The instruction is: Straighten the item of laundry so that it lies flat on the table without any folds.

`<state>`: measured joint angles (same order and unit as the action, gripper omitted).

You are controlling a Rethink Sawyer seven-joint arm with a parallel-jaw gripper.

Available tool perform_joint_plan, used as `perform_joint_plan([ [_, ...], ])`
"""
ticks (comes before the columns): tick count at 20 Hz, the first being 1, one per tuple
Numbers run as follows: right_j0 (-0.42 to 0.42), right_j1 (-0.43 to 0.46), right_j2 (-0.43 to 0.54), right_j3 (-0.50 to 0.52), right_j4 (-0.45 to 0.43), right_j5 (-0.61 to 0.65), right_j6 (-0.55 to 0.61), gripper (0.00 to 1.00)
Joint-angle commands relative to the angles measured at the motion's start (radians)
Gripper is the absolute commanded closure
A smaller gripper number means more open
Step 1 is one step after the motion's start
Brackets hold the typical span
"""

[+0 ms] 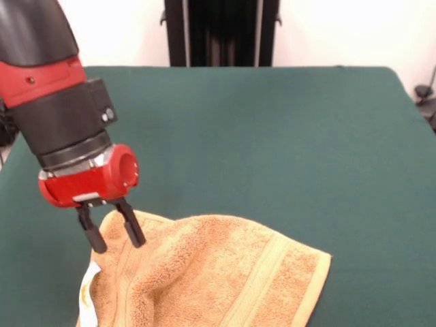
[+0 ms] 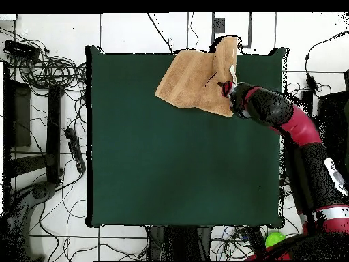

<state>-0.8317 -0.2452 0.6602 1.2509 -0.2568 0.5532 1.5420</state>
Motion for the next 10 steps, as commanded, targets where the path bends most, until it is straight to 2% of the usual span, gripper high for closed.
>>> perform_joint_plan([
  [1,0.028,0.108,-0.007,0.097,0.036,-0.063,0.124,0.0],
  [10,0.052,0.241,0.003,-0.009,0.078,-0.09,0.121,0.0],
])
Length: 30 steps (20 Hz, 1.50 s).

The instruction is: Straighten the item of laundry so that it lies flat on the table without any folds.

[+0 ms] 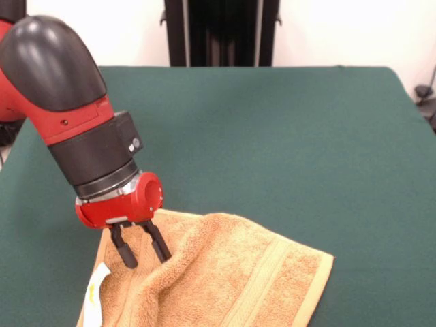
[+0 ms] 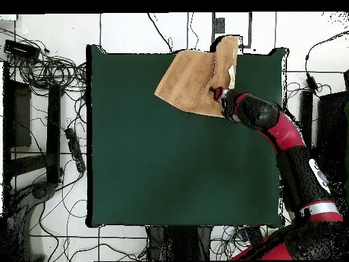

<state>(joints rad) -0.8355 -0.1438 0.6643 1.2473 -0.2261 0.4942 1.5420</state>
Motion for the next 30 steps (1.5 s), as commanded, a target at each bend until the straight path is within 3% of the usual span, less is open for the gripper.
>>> perform_joint_plan([
  [1,0.055,0.147,0.0,-0.007,0.058,-0.035,0.124,0.0],
  [9,0.072,0.229,-0.008,-0.072,0.148,-0.038,0.135,0.0],
  [18,0.087,0.269,-0.058,-0.068,0.239,-0.075,0.179,0.0],
  [24,0.134,0.311,-0.108,-0.234,0.259,0.096,0.063,0.0],
  [30,0.167,0.357,-0.12,-0.438,0.221,0.234,-0.019,0.0],
])
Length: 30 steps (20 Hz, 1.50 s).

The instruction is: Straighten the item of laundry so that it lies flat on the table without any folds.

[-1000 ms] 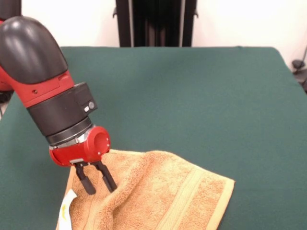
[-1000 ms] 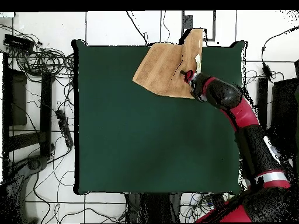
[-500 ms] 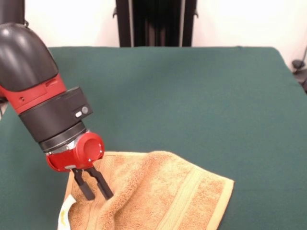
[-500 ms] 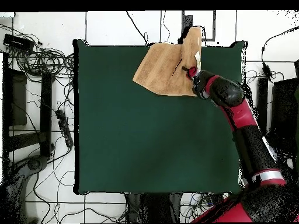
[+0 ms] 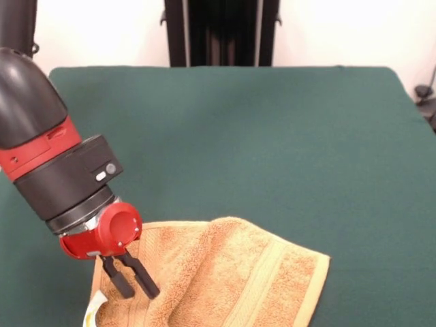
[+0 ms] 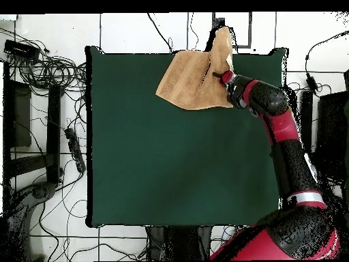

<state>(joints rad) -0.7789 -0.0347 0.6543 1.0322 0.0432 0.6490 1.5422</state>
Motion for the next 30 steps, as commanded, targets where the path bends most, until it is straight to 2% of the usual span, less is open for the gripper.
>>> perform_joint_plan([
  [1,0.118,0.259,-0.109,-0.265,-0.057,0.109,-0.031,0.0],
  [3,0.124,0.268,-0.105,-0.303,-0.069,0.135,-0.041,0.0],
  [4,0.137,0.292,-0.094,-0.388,-0.086,0.191,-0.075,0.0],
  [5,0.142,0.303,-0.088,-0.425,-0.095,0.216,-0.088,0.0],
  [13,0.174,0.346,-0.024,-0.661,-0.209,0.427,-0.199,0.0],
  [19,0.176,0.322,0.047,-0.744,-0.325,0.523,-0.275,0.0],
  [30,0.144,0.277,0.254,-0.791,-0.572,0.593,-0.359,0.0],
])
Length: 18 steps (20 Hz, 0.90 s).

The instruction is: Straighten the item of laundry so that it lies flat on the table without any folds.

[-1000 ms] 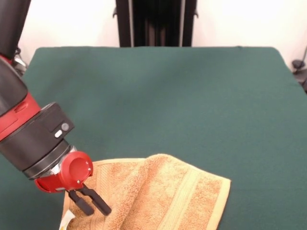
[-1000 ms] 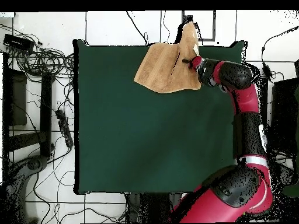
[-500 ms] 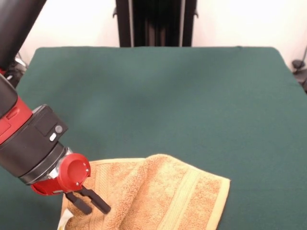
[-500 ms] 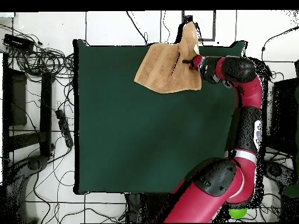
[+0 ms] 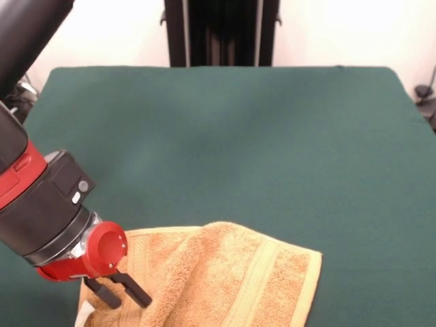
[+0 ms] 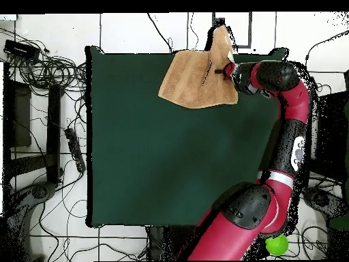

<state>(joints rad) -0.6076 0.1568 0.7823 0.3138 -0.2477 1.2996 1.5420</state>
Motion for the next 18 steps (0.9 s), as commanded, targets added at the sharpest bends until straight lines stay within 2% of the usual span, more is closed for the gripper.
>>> perform_joint_plan([
  [1,-0.031,0.082,0.152,-0.077,-0.31,-0.049,-0.366,0.0],
  [4,-0.043,0.072,0.237,-0.09,-0.404,-0.02,-0.391,0.0],
  [10,-0.063,0.072,0.341,-0.096,-0.513,0.002,-0.408,0.0],
  [11,-0.066,0.065,0.37,-0.102,-0.546,0.003,-0.448,0.0],
  [18,-0.092,0.053,0.518,-0.115,-0.702,0.043,-0.49,0.0],
])
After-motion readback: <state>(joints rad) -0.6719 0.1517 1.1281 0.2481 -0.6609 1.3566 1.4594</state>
